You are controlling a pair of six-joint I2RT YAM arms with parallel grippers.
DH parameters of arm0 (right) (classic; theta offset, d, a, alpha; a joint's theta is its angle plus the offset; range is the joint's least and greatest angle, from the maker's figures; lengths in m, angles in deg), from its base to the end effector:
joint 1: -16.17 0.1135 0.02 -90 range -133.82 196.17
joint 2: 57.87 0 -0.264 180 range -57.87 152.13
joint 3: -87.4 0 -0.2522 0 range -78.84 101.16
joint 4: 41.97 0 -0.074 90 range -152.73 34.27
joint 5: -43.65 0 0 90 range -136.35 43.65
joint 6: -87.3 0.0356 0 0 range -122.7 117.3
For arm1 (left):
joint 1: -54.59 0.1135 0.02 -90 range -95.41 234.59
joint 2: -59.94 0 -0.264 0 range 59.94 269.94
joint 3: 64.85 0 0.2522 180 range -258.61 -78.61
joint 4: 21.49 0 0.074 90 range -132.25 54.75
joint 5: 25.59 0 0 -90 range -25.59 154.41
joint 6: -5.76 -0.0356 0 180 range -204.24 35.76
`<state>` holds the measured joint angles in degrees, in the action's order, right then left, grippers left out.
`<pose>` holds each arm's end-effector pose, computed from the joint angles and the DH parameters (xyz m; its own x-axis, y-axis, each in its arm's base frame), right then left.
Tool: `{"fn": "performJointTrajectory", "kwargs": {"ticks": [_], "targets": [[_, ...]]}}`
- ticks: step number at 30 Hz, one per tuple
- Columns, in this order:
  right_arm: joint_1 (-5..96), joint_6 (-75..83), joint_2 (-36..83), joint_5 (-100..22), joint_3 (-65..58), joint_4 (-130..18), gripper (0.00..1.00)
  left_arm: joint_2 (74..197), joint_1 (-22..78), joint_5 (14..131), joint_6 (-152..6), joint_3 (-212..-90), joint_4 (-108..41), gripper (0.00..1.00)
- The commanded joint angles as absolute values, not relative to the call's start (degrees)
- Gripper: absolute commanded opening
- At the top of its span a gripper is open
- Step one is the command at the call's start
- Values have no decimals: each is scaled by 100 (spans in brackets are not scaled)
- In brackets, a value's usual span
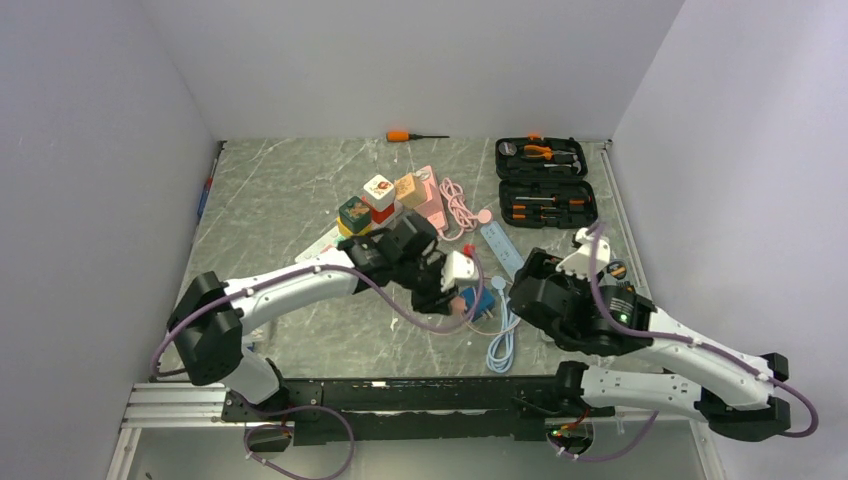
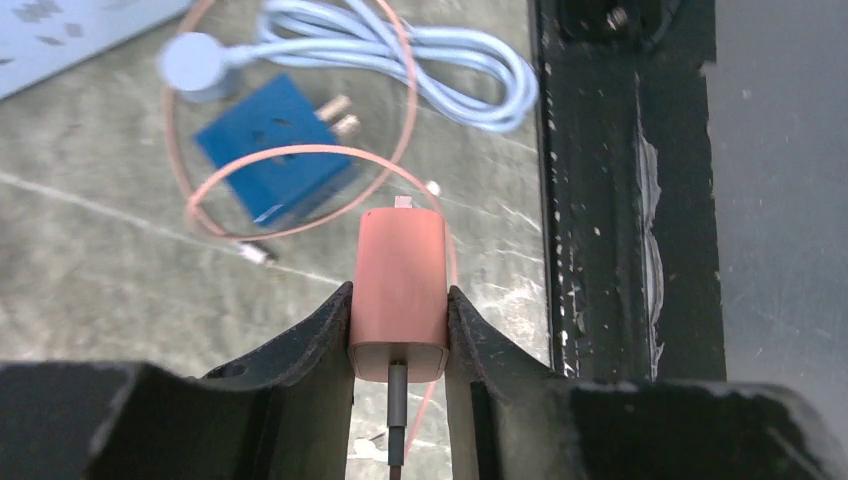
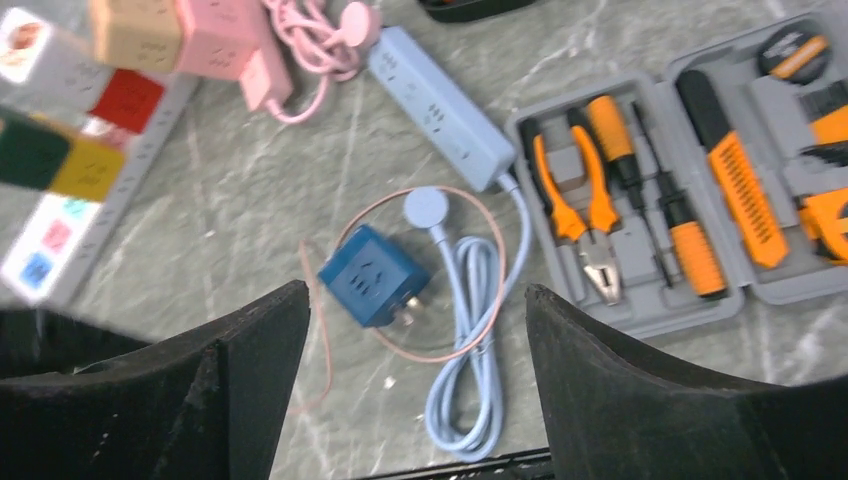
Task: Pull the plug off the socket
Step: Place the plug at the corner of the board.
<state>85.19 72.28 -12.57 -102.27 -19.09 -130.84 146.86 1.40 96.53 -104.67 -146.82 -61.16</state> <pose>0.0643 0.0852 0.3385 -0.4459 0.3488 -0.8243 0.2035 0.9363 0.2861 0.1833 -0.2765 0.2822 -0.0785 0.5984 -0.7974 0.9948 -0.0047 -0.1015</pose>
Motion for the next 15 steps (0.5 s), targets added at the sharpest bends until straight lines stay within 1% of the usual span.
{"fn": "performJointTrajectory", "kwargs": {"ticks": [1, 4, 7, 11, 15], "targets": [[8117, 6731, -840, -10362, -1909, -13065, 83, 14880, -293, 9507, -11228, -14513, -5906, 2], [7459, 5655, -1181, -10005, -2303, -11839, 91, 15038, -580, 9499, -11586, -14429, -5767, 3], [6449, 4563, -1438, -9303, -2640, -10674, 99, 15341, -806, 9465, -11960, -14391, -5652, 4], [5590, 3869, -1269, -8681, -2618, -10129, 100, 15934, -837, 9422, -12082, -14682, -5579, 4], [5293, 3639, -1112, -8420, -2618, -9781, 100, 16372, -847, 9497, -12334, -14961, -5568, 6]]}}
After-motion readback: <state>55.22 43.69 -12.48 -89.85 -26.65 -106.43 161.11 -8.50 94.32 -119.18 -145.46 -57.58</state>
